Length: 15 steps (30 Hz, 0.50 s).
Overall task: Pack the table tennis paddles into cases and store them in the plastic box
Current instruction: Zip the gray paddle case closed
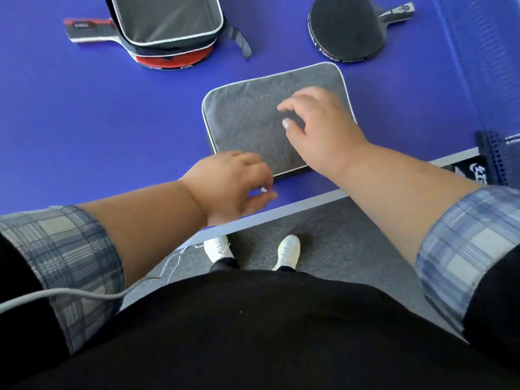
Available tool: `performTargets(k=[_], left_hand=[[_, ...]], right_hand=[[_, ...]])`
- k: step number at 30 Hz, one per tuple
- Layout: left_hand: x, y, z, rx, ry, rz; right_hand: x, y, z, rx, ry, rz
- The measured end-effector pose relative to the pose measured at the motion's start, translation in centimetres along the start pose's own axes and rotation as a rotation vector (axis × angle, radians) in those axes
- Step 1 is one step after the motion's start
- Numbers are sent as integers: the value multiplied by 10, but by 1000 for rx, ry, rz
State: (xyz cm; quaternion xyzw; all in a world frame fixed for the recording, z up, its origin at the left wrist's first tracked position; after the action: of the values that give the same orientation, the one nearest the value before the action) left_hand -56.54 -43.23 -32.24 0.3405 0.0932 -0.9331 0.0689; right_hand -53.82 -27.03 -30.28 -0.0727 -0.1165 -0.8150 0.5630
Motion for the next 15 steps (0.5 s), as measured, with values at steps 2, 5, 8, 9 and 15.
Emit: performTargets(k=[2,5,8,9,15], left_hand=[[-10,12,-27,196,-25,132],[10,30,-62,306,18,621],[24,43,-72,131,131,898],[24,45,-74,79,126,921],[21,47,-83,-226,122,1025]], right_hand=[[3,-22,-12,29,120,106],[9,-33,-43,152,288,239],[4,-27,-63,160,420,309],[2,-26,-65,135,424,315],[0,-27,-67,97,419,334]])
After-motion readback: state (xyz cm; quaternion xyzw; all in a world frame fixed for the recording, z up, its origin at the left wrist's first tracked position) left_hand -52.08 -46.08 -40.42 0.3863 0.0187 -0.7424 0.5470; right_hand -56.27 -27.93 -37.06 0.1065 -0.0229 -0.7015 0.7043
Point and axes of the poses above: each hand's wrist, its own y-axis away from the middle knuckle, its own z-axis out of the back of the hand, x = y × z, the point moved 6 cm from there along -y, towards the middle knuckle, and after that the axes turned 10 degrees about y, right-handed, at the moved point
